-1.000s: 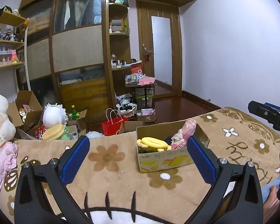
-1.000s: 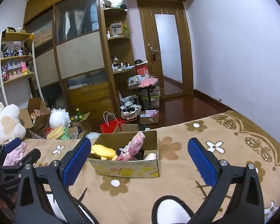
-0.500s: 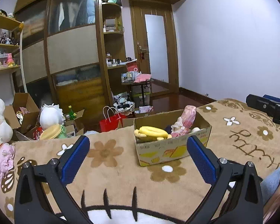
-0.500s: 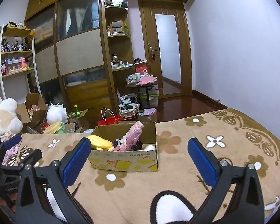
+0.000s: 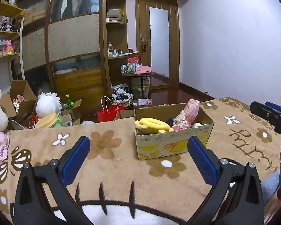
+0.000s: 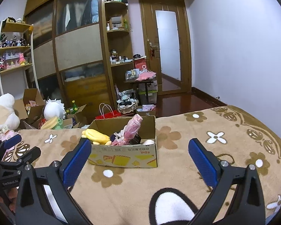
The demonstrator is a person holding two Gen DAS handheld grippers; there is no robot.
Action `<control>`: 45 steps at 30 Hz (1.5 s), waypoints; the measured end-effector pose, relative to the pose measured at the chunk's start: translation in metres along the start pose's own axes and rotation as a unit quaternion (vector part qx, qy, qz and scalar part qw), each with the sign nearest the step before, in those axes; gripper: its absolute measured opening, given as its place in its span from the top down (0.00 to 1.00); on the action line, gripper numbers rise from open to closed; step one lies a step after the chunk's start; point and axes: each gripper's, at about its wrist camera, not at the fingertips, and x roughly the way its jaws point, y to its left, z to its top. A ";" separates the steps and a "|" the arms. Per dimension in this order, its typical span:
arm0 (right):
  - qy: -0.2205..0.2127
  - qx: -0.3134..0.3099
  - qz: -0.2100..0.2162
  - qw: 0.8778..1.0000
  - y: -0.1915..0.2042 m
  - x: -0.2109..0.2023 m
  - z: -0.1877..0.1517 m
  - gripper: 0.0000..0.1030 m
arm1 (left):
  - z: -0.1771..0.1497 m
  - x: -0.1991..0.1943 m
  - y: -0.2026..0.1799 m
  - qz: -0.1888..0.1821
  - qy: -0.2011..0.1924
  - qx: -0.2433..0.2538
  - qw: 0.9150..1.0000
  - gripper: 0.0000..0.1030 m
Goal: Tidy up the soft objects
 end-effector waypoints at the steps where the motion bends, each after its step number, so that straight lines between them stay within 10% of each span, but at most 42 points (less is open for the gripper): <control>1: 0.000 0.000 -0.001 1.000 0.000 0.000 0.000 0.00 | 0.000 0.000 0.000 0.001 0.000 0.000 1.000 0.00; 45: 0.008 0.001 -0.007 1.000 -0.002 0.009 -0.008 0.00 | -0.007 0.008 -0.005 0.015 0.016 0.012 1.000 0.00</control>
